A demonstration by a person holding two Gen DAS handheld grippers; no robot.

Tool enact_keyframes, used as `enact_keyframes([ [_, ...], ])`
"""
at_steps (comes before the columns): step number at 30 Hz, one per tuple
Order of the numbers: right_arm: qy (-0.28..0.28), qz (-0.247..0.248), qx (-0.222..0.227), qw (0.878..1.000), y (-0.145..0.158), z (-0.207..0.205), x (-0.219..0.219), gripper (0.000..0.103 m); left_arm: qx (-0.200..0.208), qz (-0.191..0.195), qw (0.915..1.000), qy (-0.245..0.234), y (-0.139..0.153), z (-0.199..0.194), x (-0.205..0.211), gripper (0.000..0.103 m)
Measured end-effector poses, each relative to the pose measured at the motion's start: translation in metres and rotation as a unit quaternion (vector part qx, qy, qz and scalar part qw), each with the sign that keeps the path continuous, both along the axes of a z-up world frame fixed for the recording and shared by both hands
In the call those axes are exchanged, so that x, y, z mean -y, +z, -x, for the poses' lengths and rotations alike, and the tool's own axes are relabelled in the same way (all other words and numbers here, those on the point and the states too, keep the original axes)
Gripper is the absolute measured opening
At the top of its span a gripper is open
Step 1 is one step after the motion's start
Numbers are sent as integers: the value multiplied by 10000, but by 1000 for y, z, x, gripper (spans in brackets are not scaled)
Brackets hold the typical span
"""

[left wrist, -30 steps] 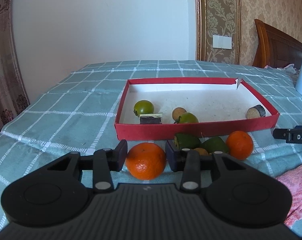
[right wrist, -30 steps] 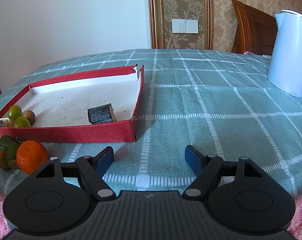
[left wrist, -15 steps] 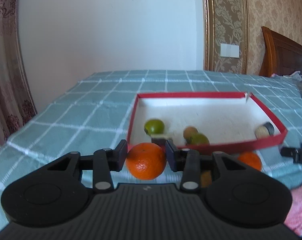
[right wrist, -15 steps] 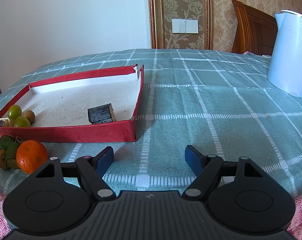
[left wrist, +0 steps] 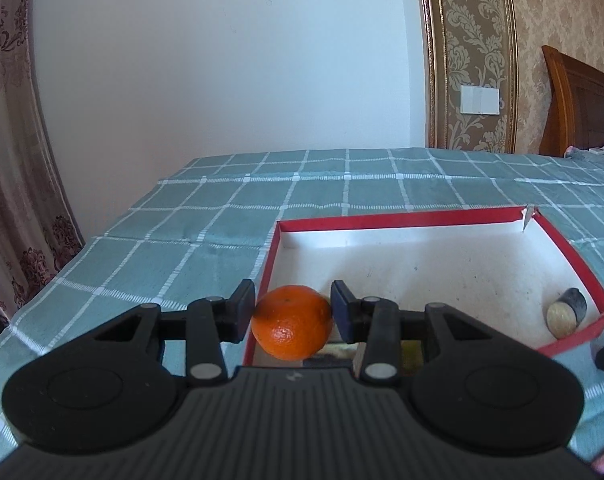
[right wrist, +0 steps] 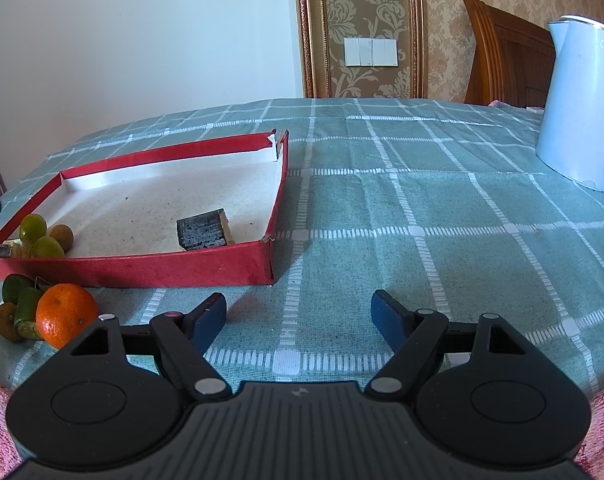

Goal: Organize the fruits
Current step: 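Carry the tangerine into the red tray and open the left gripper, then lift the left gripper away from the tray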

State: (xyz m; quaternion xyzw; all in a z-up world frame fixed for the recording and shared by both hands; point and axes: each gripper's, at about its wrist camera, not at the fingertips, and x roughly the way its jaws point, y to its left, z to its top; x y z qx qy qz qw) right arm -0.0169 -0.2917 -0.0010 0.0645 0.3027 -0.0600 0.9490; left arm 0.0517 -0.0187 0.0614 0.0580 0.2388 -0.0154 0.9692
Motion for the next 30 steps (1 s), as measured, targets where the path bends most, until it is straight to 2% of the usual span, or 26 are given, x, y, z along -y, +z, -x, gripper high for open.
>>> enact_keyframes([
  [9,18,-80,23,10000,1,1,2,81,-172,26,9998,56,-7,-18,4,38],
  [22,19,-79,21,10000,1,1,2,81,-198,76,9997,100,-9,-23,4,39],
  [23,20,-78,21,10000,1,1,1,81,-195,91,9997,98,-8,-22,4,41],
  [26,20,-74,20,10000,1,1,1,81,-124,109,9998,135,-5,-20,2,59],
  [28,20,-78,21,10000,1,1,1,81,-72,123,9998,155,-3,-17,0,67],
  [30,20,-79,21,10000,1,1,1,81,3,171,9997,182,1,-11,-3,85],
])
